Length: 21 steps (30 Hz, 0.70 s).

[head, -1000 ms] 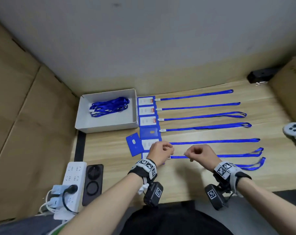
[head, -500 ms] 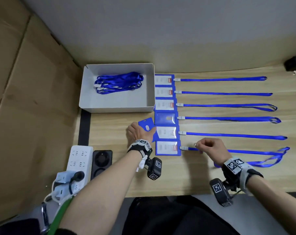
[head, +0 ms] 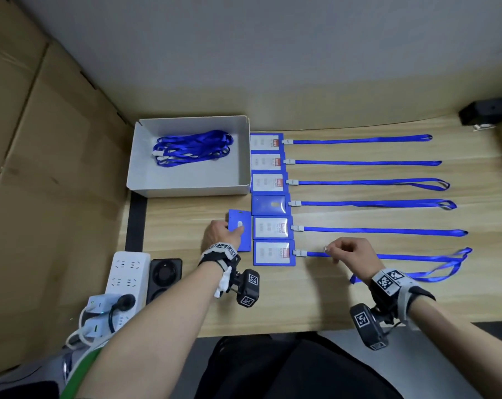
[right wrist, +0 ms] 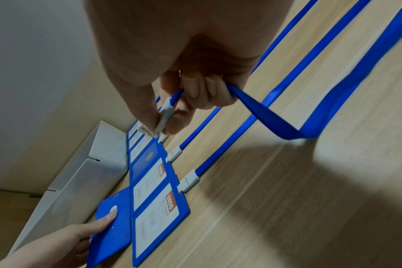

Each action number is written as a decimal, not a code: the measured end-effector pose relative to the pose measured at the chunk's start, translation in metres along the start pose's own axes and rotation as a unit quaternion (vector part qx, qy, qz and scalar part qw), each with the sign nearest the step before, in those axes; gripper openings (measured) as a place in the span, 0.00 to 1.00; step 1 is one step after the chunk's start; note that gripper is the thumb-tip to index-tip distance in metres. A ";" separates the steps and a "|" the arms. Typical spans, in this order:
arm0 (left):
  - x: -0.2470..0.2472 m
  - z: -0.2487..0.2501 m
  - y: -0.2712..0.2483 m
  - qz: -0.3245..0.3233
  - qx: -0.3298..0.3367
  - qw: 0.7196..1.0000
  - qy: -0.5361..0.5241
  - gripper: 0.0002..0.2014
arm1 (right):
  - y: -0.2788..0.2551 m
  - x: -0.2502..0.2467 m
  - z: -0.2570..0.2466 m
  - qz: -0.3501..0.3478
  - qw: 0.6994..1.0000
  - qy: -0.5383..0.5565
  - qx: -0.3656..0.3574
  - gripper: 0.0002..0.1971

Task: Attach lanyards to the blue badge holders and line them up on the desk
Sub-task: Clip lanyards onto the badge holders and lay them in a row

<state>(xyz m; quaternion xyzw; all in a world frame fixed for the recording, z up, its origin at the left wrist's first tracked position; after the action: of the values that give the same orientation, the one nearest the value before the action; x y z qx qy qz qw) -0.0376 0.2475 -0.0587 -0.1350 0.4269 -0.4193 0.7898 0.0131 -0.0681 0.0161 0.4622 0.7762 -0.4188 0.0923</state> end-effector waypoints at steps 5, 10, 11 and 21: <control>-0.006 0.019 -0.026 -0.049 0.028 0.995 -0.084 0.05 | -0.002 -0.008 -0.002 -0.001 0.999 0.023 -0.025 0.10; 0.006 0.049 -0.073 -0.146 0.082 0.975 -0.145 0.07 | -0.008 -0.021 -0.006 -0.003 0.997 0.062 -0.049 0.10; 0.010 0.054 -0.081 -0.160 0.093 0.972 -0.148 0.06 | -0.009 -0.024 -0.005 -0.004 0.997 0.062 -0.050 0.10; 0.041 0.082 -0.147 -0.260 0.129 0.945 -0.154 0.08 | -0.022 -0.048 0.006 0.008 0.993 0.095 -0.066 0.11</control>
<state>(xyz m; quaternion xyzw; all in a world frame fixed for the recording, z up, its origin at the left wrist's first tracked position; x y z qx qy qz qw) -0.0414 0.1143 0.0516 -0.2008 0.1926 -0.6358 0.7200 0.0210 -0.1086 0.0503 0.4991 0.8037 -0.3200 0.0514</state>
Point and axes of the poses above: each hand's wrist, its own y-axis towards the middle knuckle, its own x-axis out of the palm, z = x × y, the point moved 1 cm from there along y, towards the middle knuckle, and after that the axes turned 12 degrees about -y, right-handed, at the moved point
